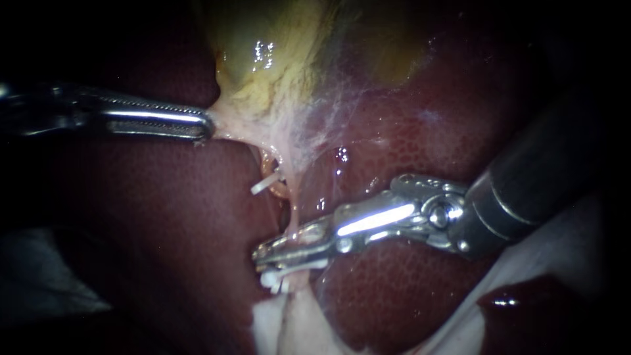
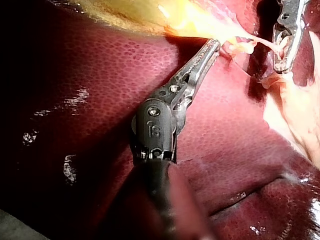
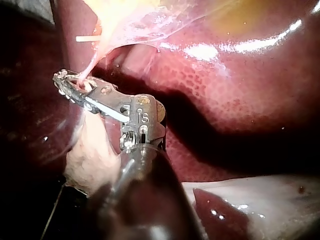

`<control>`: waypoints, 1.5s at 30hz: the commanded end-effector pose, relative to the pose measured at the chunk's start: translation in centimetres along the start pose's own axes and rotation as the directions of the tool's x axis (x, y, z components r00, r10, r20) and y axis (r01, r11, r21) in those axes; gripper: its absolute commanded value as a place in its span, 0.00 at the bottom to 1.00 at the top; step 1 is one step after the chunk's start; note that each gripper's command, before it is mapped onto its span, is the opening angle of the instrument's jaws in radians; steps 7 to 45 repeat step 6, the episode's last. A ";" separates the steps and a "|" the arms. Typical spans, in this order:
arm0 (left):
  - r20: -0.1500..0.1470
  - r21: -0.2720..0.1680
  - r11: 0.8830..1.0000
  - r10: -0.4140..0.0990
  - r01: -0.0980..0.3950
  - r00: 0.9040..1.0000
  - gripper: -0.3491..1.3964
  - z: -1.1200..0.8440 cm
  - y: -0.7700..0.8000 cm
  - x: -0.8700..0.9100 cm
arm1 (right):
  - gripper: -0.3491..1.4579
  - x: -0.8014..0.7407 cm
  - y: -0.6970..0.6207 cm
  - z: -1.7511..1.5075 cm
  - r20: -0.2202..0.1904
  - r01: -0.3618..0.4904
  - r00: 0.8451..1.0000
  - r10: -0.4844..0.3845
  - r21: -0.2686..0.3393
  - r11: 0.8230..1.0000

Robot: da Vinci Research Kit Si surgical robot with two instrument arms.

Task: Clipping second clip right tube

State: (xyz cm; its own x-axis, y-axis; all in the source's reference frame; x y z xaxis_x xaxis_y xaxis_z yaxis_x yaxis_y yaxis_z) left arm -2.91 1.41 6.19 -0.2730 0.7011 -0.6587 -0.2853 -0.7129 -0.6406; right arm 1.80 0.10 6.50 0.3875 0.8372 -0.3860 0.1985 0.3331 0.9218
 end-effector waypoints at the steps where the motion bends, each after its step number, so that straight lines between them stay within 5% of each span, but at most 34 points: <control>1: 0.000 -0.001 1.000 0.000 0.000 1.000 0.00 0.00 0.00 0.00 | 0.00 0.00 0.00 0.00 0.000 0.001 1.000 -0.001 -0.001 1.000; 45: 0.000 -0.001 1.000 0.000 0.000 1.000 0.00 0.00 0.00 0.00 | 0.00 -0.01 0.01 0.02 0.001 0.002 1.000 -0.002 -0.001 1.000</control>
